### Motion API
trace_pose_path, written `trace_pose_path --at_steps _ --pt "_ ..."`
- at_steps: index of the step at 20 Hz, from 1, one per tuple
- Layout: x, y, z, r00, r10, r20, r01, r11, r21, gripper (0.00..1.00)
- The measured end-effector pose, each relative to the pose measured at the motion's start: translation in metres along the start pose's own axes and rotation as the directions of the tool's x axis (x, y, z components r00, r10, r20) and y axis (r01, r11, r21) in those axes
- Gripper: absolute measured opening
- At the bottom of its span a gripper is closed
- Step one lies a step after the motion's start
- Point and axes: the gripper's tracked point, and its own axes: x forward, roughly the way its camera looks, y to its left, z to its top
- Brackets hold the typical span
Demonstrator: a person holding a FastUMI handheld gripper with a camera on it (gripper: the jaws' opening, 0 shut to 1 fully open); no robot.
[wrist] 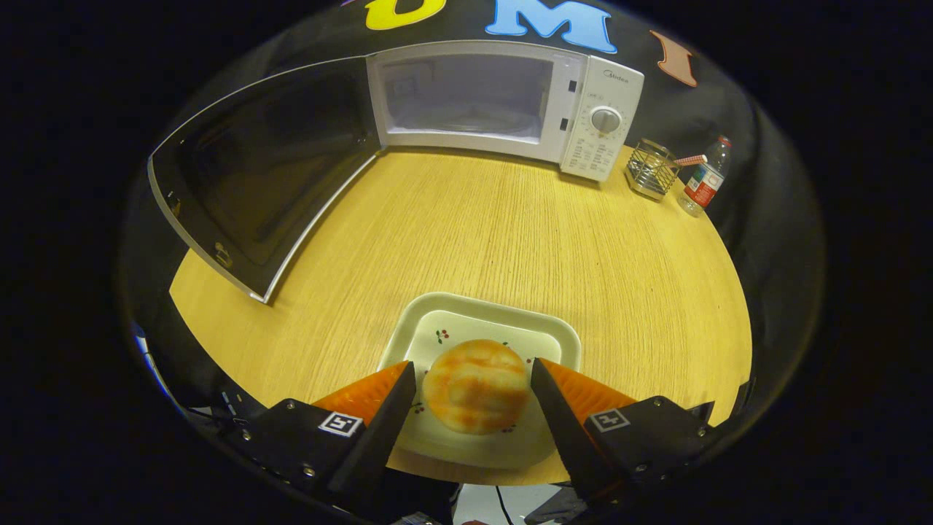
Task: Open the microwave, put the food inside, and close the microwave door.
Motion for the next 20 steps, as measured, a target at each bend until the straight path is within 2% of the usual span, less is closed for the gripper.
trace_pose_path --at_steps 4,6,7,8,9,11,15,20 --pt "0.004 0.0 -0.003 1.0 -0.002 -0.021 0.002 1.0 0.029 0.97" --pt "0.004 0.0 -0.004 1.0 -0.003 -0.021 0.004 0.999 0.032 0.87" --pt "0.004 0.0 -0.004 1.0 -0.003 -0.017 0.003 0.999 0.034 0.86" --pt "0.004 0.0 -0.004 1.0 0.0 -0.02 0.001 0.999 0.036 0.78" --pt "0.004 -0.001 -0.003 1.0 -0.004 -0.008 0.004 0.998 0.056 0.78" --pt "0.001 0.0 -0.004 1.0 -0.001 -0.006 0.002 0.995 0.096 0.68" --pt "-0.009 0.008 0.012 0.998 0.01 0.063 -0.023 0.979 0.201 0.68" --pt "-0.031 0.031 0.048 0.975 0.058 0.213 -0.126 0.939 0.321 0.67"
